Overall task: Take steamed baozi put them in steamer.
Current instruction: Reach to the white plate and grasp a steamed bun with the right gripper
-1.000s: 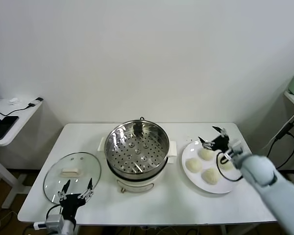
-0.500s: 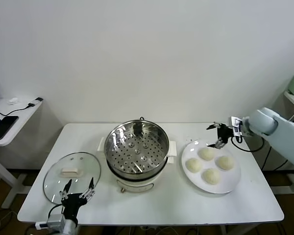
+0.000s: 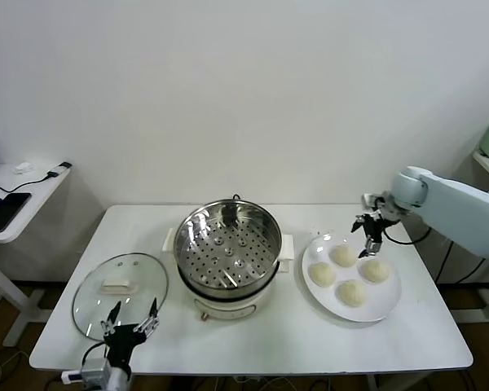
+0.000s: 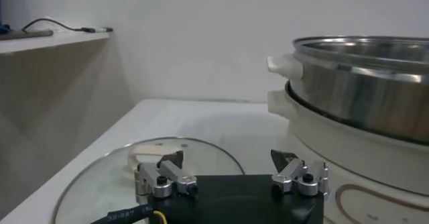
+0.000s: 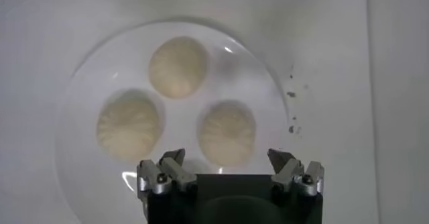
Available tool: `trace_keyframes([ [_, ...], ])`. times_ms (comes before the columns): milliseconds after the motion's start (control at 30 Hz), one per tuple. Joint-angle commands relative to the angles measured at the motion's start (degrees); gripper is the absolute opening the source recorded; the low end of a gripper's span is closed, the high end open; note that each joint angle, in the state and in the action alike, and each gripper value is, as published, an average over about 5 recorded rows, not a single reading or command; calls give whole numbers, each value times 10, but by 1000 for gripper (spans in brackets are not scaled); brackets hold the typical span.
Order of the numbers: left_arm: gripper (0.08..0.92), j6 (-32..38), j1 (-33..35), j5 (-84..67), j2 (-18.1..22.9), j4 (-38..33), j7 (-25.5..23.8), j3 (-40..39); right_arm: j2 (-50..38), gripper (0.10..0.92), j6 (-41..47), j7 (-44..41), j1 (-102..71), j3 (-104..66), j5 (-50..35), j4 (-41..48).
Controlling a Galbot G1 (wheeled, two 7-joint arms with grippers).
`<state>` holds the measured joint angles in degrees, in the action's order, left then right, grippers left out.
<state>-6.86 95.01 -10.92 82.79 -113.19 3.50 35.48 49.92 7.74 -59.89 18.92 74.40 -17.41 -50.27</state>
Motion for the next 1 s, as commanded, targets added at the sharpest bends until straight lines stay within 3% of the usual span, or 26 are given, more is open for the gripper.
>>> trace_keyframes([
  [33, 823, 2, -2, 2, 0, 5, 0, -1, 69, 823, 9, -10, -30, 15, 4, 96],
  [633, 823, 6, -3, 2, 0, 10, 1, -6, 106, 821, 7, 18, -77, -36, 22, 155],
  [1000, 823, 3, 0, 3, 1, 2, 1, -6, 106, 668, 10, 14, -73, -40, 36, 141],
])
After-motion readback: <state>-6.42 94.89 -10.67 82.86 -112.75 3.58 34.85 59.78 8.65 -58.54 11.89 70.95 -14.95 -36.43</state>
